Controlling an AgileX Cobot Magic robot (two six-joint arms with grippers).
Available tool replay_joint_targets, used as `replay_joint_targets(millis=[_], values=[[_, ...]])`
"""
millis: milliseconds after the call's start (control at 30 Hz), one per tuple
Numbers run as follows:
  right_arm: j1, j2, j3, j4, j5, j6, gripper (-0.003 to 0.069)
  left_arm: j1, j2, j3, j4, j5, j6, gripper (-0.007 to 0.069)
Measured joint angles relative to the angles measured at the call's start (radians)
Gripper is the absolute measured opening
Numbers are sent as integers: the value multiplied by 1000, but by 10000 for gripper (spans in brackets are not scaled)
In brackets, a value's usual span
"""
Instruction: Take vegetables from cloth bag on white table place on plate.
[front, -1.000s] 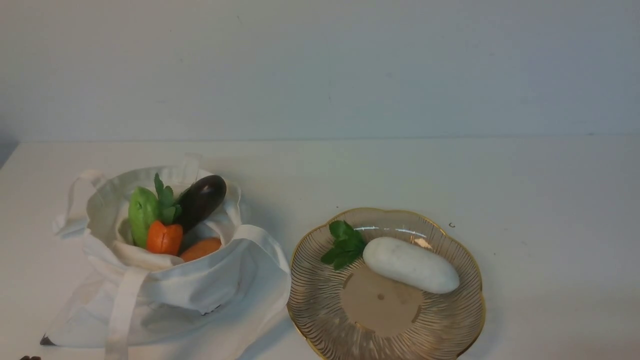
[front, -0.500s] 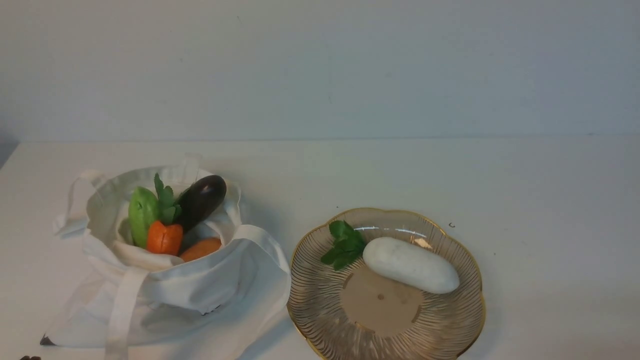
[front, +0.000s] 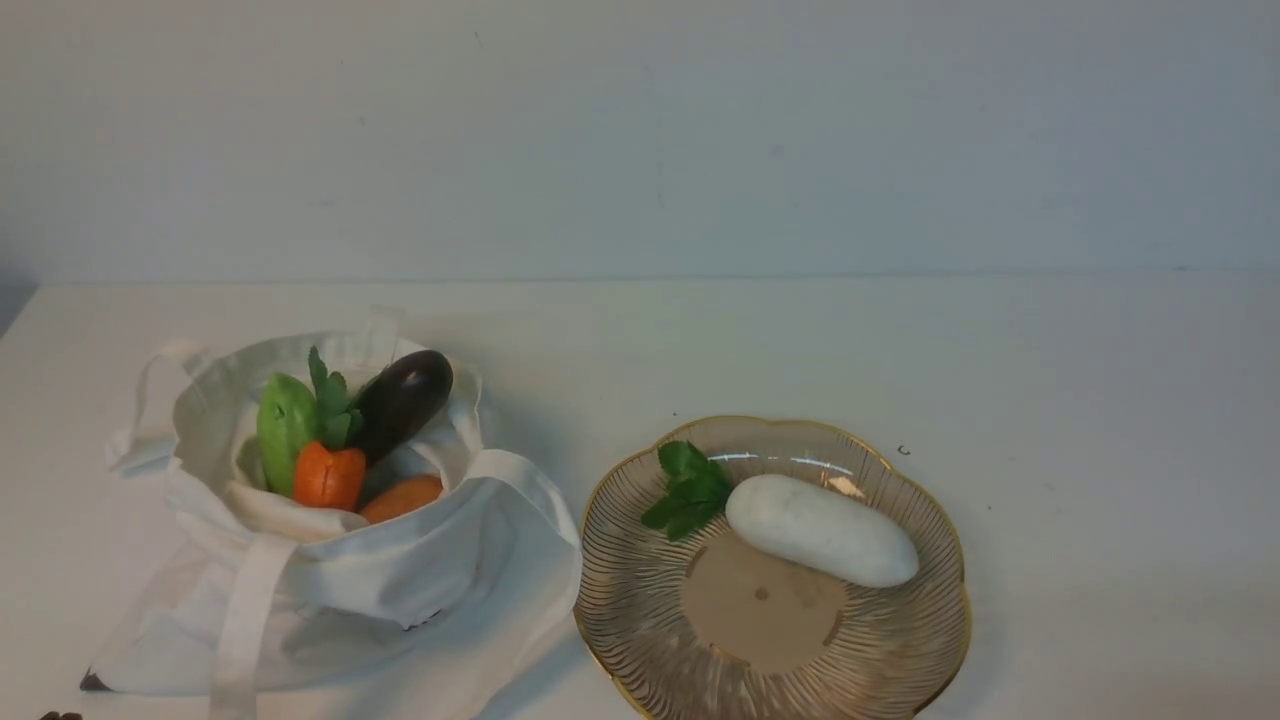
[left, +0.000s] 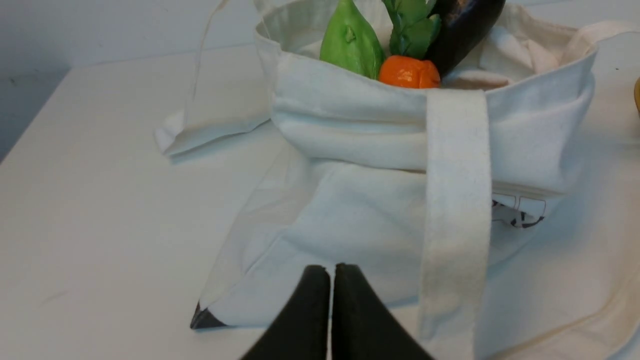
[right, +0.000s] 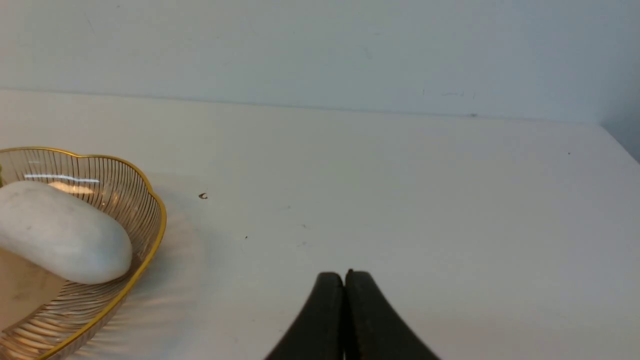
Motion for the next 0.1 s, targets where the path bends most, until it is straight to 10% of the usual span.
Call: replay_joint_targets(millis=[100], values=[[0, 0, 0, 0, 0, 0, -15, 0, 0, 0, 0, 0, 0, -5]])
